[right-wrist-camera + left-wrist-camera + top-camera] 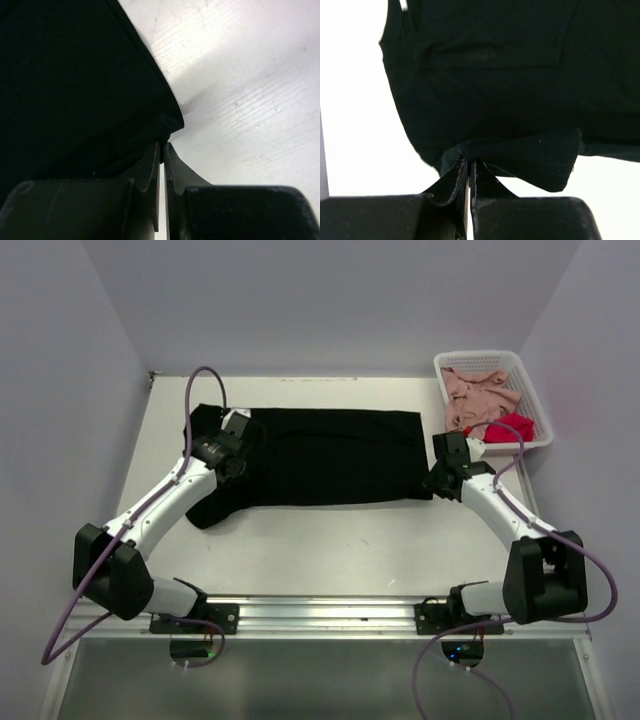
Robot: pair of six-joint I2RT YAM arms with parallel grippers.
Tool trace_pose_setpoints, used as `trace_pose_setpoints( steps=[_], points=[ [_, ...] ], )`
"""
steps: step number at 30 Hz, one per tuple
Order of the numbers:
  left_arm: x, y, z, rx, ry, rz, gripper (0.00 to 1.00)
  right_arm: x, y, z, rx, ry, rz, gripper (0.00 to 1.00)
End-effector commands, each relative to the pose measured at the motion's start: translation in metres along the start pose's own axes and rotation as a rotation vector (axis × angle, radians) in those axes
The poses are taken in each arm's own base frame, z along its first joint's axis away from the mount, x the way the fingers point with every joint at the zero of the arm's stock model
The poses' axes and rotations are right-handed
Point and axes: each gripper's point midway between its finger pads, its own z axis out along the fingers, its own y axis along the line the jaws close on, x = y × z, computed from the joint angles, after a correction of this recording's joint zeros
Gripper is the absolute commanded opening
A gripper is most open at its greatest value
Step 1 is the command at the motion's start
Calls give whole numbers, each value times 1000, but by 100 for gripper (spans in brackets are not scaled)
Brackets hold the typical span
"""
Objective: Fold and stack the t-shirts
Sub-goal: Fold the other side of the tshirt into a rectangle
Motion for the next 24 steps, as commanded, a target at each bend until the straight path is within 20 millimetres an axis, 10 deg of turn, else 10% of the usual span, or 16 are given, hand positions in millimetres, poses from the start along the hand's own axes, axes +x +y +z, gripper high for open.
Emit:
trace_pose_setpoints(
  steps=[1, 24],
  points=[
    [-54, 0, -2, -4, -146, -47, 0, -29, 7, -2, 28, -70, -26, 4],
    [-124, 0, 58, -55, -205, -83, 0, -71, 56, 61, 103, -68, -85, 3]
  ],
)
